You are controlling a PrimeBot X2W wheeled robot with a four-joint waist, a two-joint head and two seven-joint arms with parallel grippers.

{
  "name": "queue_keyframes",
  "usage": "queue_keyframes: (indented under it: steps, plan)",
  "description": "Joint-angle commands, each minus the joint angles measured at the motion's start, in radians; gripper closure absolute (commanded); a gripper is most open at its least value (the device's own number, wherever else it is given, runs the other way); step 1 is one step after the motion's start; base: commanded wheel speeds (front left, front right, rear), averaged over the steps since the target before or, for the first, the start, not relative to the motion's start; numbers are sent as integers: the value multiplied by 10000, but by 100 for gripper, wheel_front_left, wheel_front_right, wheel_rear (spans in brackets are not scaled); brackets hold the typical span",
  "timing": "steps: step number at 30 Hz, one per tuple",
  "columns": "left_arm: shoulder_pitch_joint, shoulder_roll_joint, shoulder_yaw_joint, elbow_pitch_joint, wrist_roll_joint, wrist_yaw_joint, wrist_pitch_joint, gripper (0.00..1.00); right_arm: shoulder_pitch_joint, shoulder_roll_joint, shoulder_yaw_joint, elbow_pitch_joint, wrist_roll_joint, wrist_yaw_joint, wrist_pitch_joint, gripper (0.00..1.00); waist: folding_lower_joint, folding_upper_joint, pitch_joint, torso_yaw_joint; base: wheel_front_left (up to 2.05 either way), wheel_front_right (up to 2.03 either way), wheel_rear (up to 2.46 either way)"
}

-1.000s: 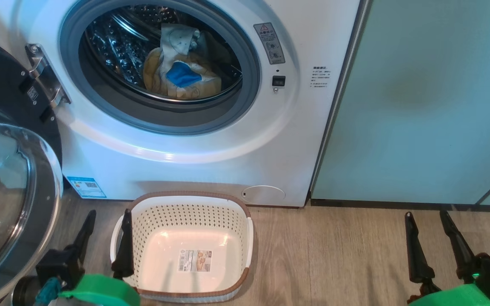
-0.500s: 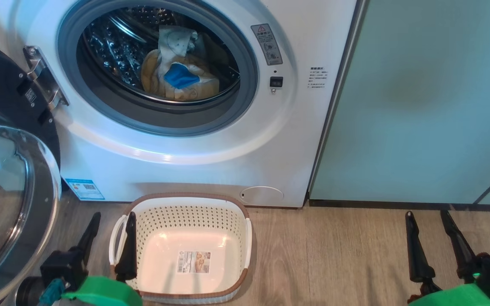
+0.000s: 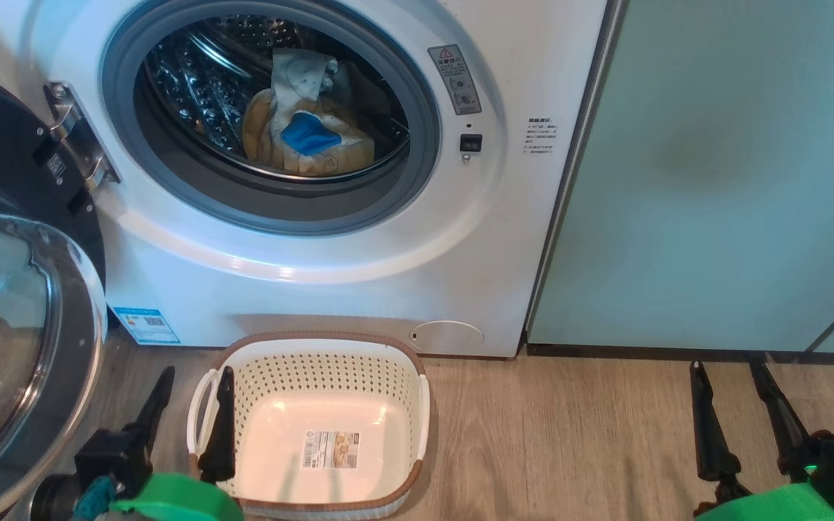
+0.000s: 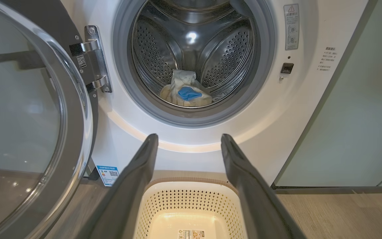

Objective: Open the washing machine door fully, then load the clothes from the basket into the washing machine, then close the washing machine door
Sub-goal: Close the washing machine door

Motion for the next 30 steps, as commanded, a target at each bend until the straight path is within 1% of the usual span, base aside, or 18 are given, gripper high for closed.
queue_keyframes:
  steps: [1, 8, 21, 26, 30]
  plan:
    - [-490, 62, 411, -245, 114, 67, -50, 0, -159, -75, 199, -293, 4, -29, -67, 0, 0, -1, -8, 10, -49, 49, 0]
    - [-559, 35, 383, -206, 155, 75, -54, 0, -197, -75, 220, -285, -8, -29, -67, 0, 0, -1, -11, 28, -111, 111, 0]
    - [-635, -15, 311, -125, 160, -29, -58, 0, -264, -75, 166, -260, -3, -29, -67, 0, 0, -1, 17, 94, -192, 192, 0]
    - [-652, -16, 316, -91, 165, -43, -59, 0, -266, -75, 163, -267, 6, -29, -67, 0, 0, -1, 15, 101, -110, 110, 0]
    - [-686, 0, 327, -114, 188, -61, -60, 0, -257, -75, 151, -309, 21, -29, -67, 0, 0, -1, 48, 104, -49, 49, 0]
